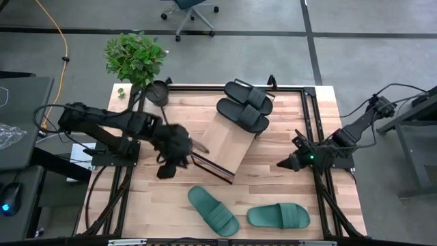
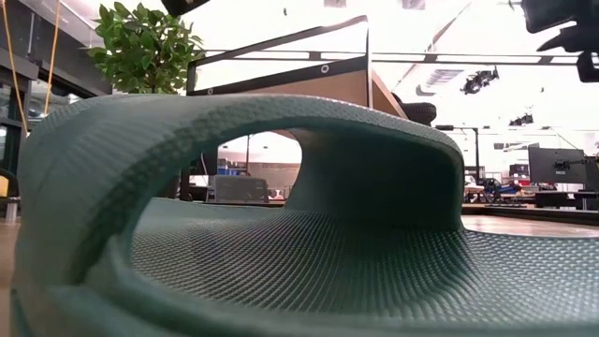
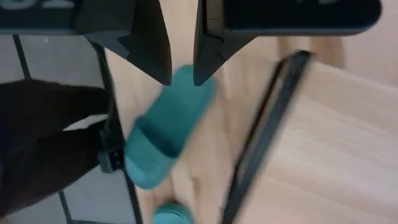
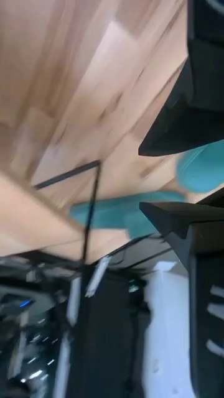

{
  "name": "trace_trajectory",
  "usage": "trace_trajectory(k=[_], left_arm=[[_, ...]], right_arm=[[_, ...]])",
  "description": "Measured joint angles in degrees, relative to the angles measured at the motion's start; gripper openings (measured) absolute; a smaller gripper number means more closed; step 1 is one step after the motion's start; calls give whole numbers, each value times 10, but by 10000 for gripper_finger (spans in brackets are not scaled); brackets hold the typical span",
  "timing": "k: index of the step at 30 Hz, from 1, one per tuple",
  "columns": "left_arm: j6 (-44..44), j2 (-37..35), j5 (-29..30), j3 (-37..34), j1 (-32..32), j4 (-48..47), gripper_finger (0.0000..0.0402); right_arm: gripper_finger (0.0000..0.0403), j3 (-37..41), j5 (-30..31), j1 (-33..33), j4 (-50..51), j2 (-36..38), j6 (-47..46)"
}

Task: Pick and place slides into the shelf
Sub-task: Put the left green slipper on the shelf

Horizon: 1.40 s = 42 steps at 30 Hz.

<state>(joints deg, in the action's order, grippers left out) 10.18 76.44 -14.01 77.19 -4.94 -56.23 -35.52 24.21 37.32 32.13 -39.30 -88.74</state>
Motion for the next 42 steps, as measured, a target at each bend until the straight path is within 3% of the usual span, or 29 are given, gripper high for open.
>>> trace_trajectory(k=[8,13,26,33,36,39,42], left_arm=[[95,1,90,0,-159,-8,54],[127,9,150,0,-212,18,53],[163,62,179,0,-229,135,53],[196,104,181,0,-228,183,53],[205,119,182,0,-228,197,53],[222,129,183,0,-228,208,53],[238,137,186,0,-228,209,53]], right_arm=[[116,0,21,0,-108,-69,-25],[116,0,17,15,-160,-118,-50],[116,0,11,154,-154,-227,-251],[116,0,-23,239,-148,-238,-346],[116,0,-11,273,-145,-235,-387],[116,0,2,294,-143,-237,-416],[116,0,-25,301,-139,-237,-417]])
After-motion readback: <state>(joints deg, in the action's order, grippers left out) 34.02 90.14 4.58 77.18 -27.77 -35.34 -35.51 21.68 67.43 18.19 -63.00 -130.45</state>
